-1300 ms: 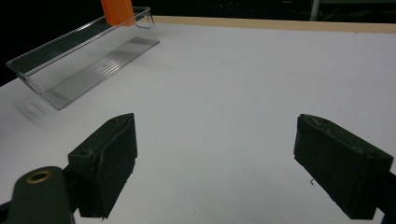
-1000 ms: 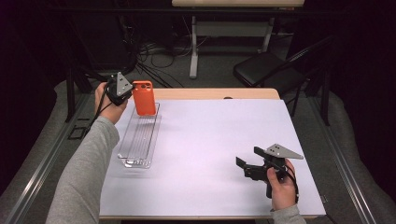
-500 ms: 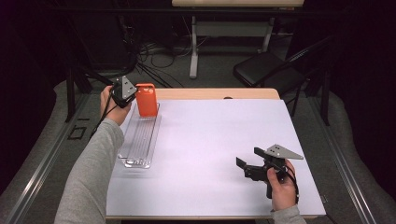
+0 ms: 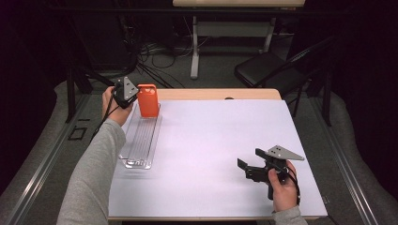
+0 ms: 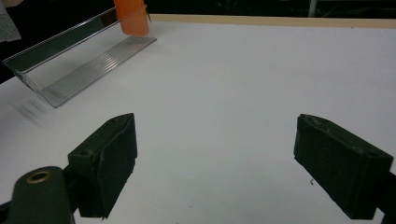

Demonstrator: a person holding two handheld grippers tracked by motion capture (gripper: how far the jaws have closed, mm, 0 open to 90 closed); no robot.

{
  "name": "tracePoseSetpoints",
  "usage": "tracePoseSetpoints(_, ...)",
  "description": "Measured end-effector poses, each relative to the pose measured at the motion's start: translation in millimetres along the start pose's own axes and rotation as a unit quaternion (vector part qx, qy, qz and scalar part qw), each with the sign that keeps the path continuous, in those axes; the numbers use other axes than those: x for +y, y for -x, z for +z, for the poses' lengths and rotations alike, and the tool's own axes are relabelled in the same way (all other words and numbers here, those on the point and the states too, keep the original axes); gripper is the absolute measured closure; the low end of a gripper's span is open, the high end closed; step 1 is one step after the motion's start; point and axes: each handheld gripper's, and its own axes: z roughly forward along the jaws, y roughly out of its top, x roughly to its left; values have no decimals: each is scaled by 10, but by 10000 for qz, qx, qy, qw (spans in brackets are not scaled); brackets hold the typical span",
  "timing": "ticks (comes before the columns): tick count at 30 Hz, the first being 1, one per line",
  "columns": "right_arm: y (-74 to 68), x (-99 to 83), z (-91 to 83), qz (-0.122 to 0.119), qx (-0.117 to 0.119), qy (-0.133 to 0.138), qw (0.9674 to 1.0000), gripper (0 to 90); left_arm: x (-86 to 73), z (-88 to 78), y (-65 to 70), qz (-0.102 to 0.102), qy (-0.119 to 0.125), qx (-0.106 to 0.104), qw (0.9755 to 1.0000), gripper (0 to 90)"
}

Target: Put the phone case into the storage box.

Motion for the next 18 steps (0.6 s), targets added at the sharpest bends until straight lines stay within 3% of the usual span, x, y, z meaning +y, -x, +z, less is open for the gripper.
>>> tracePoseSetpoints(18, 5, -11, 11, -8, 6, -9, 10000, 132, -14, 85, 53, 49, 0, 29, 10000, 803)
